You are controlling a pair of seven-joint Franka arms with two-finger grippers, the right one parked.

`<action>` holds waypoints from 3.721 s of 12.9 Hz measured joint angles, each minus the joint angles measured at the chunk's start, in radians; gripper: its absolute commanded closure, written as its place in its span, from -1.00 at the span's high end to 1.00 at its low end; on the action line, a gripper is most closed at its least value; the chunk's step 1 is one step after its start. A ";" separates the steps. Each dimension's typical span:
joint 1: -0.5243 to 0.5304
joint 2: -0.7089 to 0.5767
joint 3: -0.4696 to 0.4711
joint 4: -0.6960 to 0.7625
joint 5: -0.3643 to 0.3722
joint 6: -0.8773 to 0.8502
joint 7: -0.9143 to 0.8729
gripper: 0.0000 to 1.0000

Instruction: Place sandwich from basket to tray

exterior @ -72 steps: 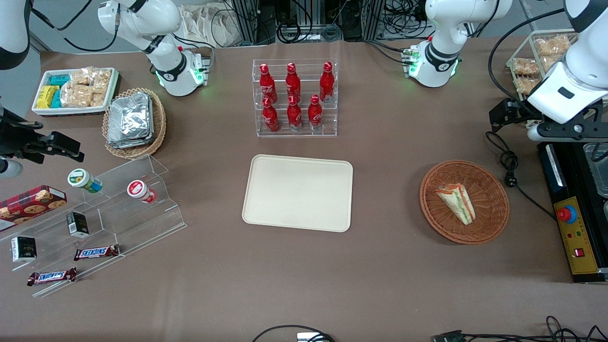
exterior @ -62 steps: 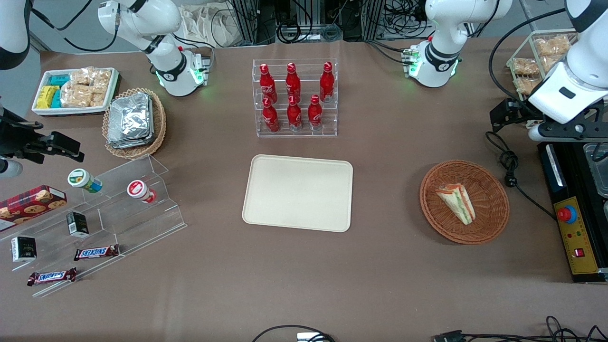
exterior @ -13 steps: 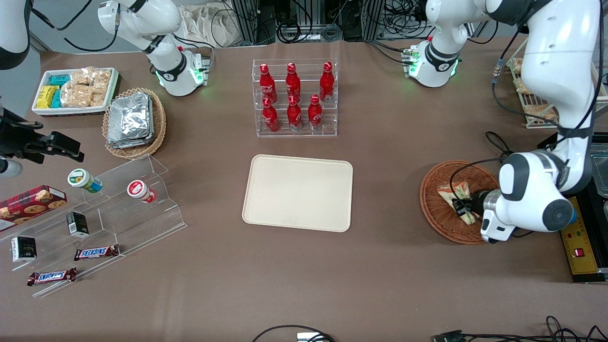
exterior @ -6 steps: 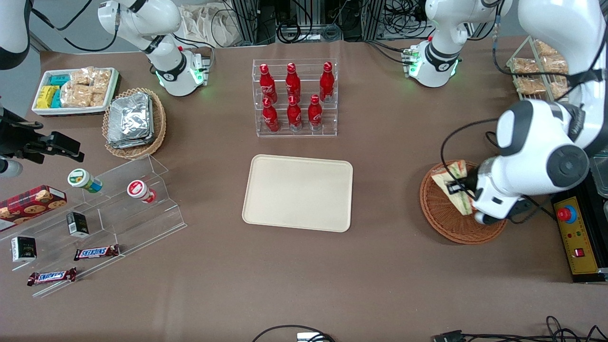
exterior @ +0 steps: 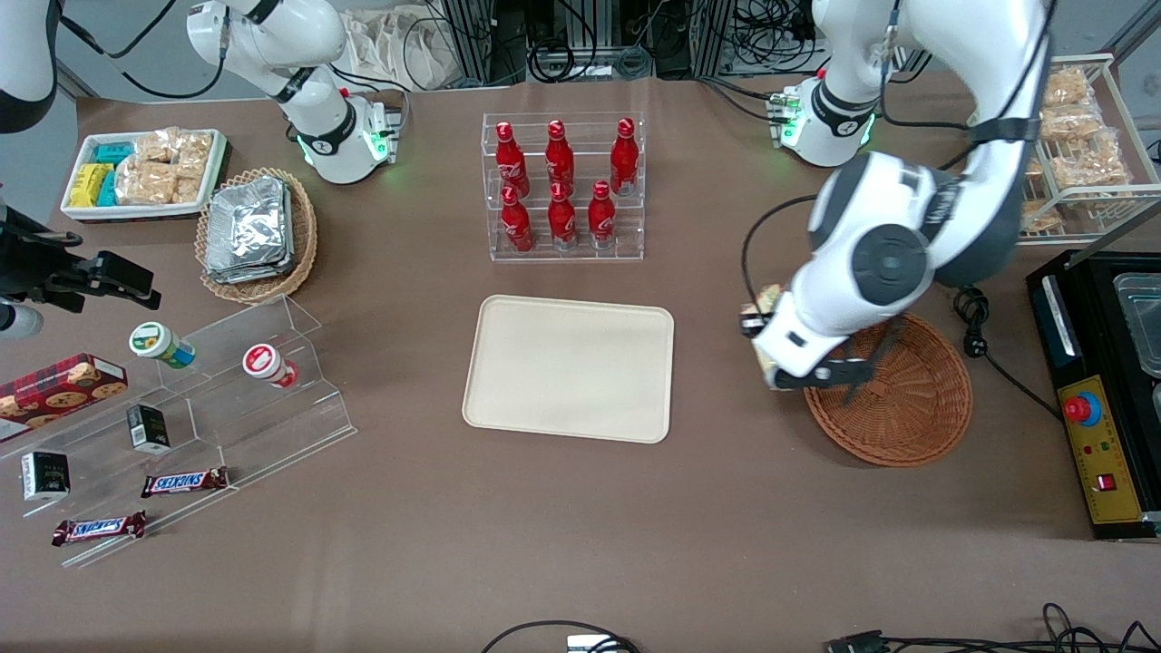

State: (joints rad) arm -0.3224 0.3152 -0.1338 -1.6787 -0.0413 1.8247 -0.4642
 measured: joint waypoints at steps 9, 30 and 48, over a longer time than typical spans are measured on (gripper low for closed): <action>-0.204 0.235 0.001 -0.007 0.002 0.295 -0.044 -0.24; -0.025 0.047 0.033 0.326 0.027 -0.250 0.003 1.00; 0.240 -0.336 0.024 0.023 0.079 -0.347 0.311 1.00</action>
State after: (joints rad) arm -0.0829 -0.0206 -0.1095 -1.6557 0.0376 1.4780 -0.1537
